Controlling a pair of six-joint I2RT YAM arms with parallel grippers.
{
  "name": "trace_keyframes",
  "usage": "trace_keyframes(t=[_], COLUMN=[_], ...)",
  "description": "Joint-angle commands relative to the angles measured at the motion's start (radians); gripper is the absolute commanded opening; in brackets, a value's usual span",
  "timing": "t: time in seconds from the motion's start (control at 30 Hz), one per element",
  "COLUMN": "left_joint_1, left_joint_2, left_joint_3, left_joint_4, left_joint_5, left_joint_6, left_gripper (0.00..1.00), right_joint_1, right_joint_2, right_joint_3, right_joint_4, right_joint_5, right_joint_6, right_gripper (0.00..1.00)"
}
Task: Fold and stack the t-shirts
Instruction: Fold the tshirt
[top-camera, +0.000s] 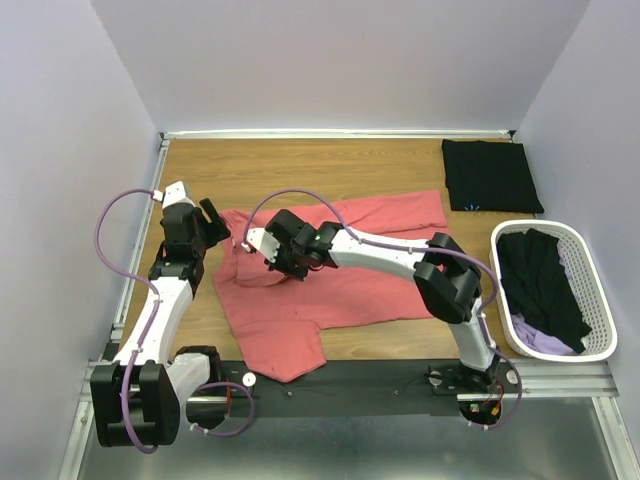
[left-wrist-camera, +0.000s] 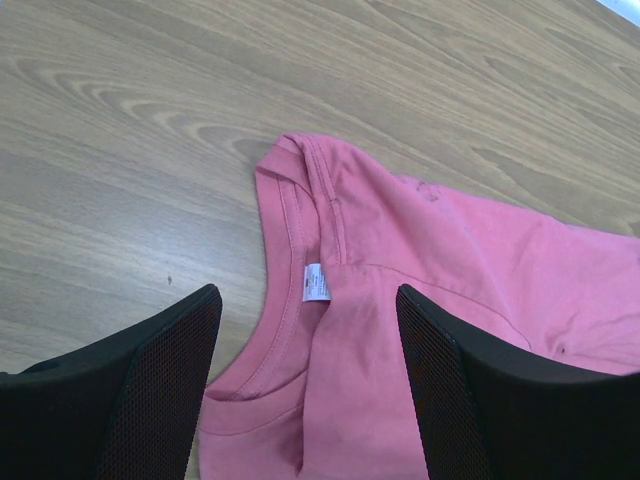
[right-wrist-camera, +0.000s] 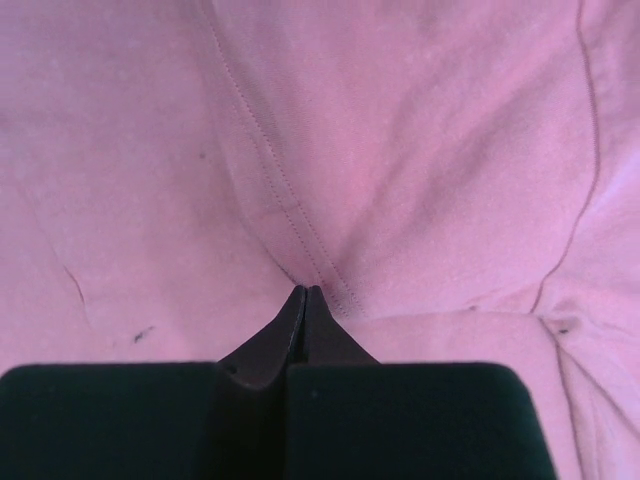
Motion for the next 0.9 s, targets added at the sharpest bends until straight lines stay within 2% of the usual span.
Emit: trace_keyframes(t=[0.0, 0.43, 0.63, 0.73, 0.77, 0.8, 0.87], left_joint_1=[0.001, 0.001, 0.001, 0.001, 0.001, 0.001, 0.002], left_joint_2=[0.011, 0.034, 0.043, 0.049, 0.049, 0.051, 0.046], left_joint_3=[-0.013, -0.016, -0.021, -0.02, -0.018, -0.018, -0.018], left_joint_4=[0.01, 0.009, 0.007, 0.007, 0.007, 0.007, 0.002], left_joint_5=[0.025, 0.043, 0.042, 0.037, 0.037, 0.032, 0.023], left_joint_6=[0.011, 0.005, 0.0, 0.002, 0.002, 0.002, -0.001], left_gripper=[0.79, 0.74, 0.73, 0.73, 0.73, 0.73, 0.73], right_joint_1=[-0.011, -0.038, -0.058, -0.061, -0.063, -0.061, -0.058], right_joint_2=[-0.07, -0.06, -0.043, -0.041, -0.043, -0.041, -0.047], right_joint_3=[0.001, -0.06, -0.066, -0.06, -0.057, -0.046, -0.035], right_joint_4=[-0.038, -0.044, -0.044, -0.049, -0.056, -0.071, -0.081], right_joint_5=[-0.038, -0.147, -0.149, -0.153, -0.161, -0.17, -0.182], right_joint_6=[-0.044, -0.059, -0.078, -0.079, -0.079, -0.075, -0.066], right_gripper=[0.01, 0.02, 0.03, 0.15, 0.2, 0.32, 0.4])
